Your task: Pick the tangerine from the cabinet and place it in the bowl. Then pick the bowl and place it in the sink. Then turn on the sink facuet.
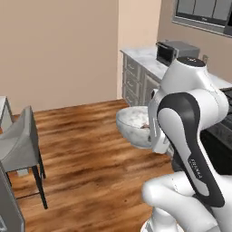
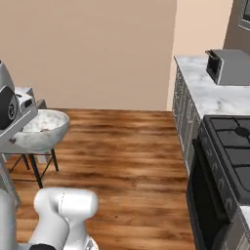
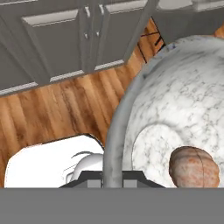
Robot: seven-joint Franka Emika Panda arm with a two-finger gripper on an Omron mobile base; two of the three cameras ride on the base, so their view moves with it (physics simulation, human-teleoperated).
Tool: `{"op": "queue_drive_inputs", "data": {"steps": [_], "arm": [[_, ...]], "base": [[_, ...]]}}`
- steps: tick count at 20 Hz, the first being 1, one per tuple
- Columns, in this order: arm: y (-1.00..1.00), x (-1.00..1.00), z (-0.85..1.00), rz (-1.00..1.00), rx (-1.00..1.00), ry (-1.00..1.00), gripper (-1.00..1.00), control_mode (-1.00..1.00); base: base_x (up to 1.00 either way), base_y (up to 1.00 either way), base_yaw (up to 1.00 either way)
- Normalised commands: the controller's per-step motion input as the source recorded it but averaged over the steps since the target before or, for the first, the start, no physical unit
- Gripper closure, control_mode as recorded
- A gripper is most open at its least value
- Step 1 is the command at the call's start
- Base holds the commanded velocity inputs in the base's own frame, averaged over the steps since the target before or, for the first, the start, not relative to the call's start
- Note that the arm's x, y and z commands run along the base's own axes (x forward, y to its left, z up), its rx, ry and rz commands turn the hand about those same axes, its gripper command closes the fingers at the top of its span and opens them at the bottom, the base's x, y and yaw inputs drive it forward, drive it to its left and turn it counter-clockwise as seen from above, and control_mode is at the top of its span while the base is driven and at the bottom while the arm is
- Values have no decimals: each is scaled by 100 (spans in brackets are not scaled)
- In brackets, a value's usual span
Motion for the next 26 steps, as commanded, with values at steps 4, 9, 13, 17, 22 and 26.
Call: {"op": "queue_drive_inputs", "data": {"steps": [4,9,13,17,22,26], "arm": [[0,0,0,0,0,0,100,100],[0,0,0,0,0,0,100,100],[0,0,0,0,0,0,100,100],[0,0,0,0,0,0,100,100],[0,0,0,0,0,0,100,100],[0,0,0,0,0,0,100,100]], "base": [[31,0,81],[13,0,80],[1,0,81],[-6,0,84],[-9,6,80],[-1,38,66]]}}
